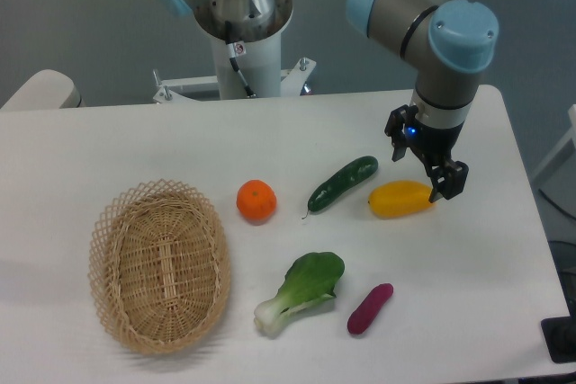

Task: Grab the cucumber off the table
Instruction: 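Move the gripper from above the yellow pepper toward the green cucumber, then lower the open gripper over the cucumber and close on it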

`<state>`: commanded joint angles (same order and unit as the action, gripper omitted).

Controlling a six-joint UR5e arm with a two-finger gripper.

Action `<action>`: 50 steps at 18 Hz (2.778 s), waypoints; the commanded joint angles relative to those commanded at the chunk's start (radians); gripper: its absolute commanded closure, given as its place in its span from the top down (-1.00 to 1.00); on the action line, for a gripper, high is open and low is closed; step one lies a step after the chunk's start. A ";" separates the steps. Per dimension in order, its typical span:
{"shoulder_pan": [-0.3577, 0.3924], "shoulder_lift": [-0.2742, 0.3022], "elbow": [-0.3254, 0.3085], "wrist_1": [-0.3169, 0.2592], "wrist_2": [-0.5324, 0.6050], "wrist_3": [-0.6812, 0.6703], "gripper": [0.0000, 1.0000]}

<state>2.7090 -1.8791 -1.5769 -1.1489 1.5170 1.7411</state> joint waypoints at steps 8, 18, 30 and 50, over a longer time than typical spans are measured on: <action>0.003 0.002 -0.020 0.002 0.003 -0.002 1.00; 0.011 0.017 -0.158 0.078 0.020 0.003 1.00; -0.017 0.009 -0.288 0.144 0.077 -0.218 1.00; -0.071 -0.005 -0.377 0.169 0.091 -0.207 1.00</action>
<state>2.6385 -1.8837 -1.9543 -0.9802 1.6076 1.5340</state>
